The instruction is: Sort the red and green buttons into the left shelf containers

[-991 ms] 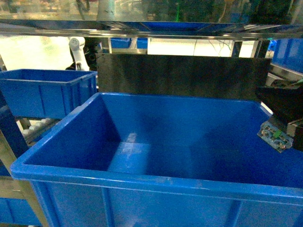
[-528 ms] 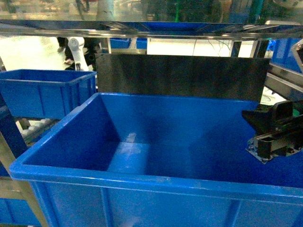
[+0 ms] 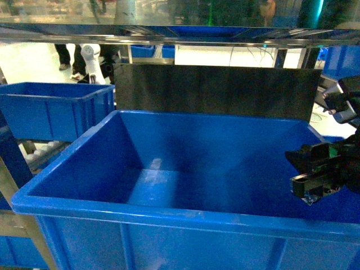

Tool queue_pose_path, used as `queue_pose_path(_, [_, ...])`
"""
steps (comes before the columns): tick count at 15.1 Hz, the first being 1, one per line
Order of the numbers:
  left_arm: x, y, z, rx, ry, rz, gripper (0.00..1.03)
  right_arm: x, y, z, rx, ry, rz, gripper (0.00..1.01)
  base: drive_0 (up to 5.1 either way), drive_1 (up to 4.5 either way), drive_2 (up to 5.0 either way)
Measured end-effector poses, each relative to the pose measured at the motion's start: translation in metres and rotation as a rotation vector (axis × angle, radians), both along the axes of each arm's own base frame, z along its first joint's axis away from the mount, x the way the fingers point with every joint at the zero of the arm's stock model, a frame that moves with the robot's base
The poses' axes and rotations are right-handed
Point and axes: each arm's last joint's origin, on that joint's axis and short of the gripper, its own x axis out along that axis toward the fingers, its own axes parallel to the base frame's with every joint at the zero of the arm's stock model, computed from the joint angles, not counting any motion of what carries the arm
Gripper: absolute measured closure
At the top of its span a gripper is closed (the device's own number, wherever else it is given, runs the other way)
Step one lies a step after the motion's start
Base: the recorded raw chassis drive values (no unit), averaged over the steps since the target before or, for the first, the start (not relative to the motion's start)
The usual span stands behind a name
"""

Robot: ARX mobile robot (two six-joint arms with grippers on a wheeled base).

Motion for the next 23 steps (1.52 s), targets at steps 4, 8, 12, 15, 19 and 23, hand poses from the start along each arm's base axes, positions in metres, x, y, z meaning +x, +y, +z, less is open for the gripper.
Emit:
queue_pose_path(4, [0.000,0.000,0.000,0.000,0.000,0.000,0.72,0.002,-0.003,-0.003,-0.003,-0.005,-0.008,0.72,0.0,0.00,0.0])
queue_pose_path(8, [0.000,0.000,0.000,0.000,0.000,0.000,0.72,0.004,-0.005,-0.004,0.005,0.005,0.001,0.71,0.0,0.00,0.0])
queue_pose_path(12, [0.000,0.000,0.000,0.000,0.000,0.000,0.72,0.004,-0.005,-0.003,0.012,0.005,0.012,0.26,0.0,0.00,0.0])
queue_pose_path(15, [0.000,0.000,0.000,0.000,0.000,0.000,0.72,0.004,-0.005,-0.003,0.014,0.006,0.012,0.03,0.0,0.00,0.0])
queue_pose_path(19, [0.030,-0.039,-0.076,0.103,0.464,-0.025,0.72,0.004,-0.005,-0.003,0.014,0.005,0.012,0.03,0.0,0.00,0.0])
queue_pose_path(23, [0.030,-0.040,-0.081,0.070,0.496,-0.031,0.72,0.004,-0.005,-0.003,0.014,0.005,0.012,0.03,0.0,0.00,0.0])
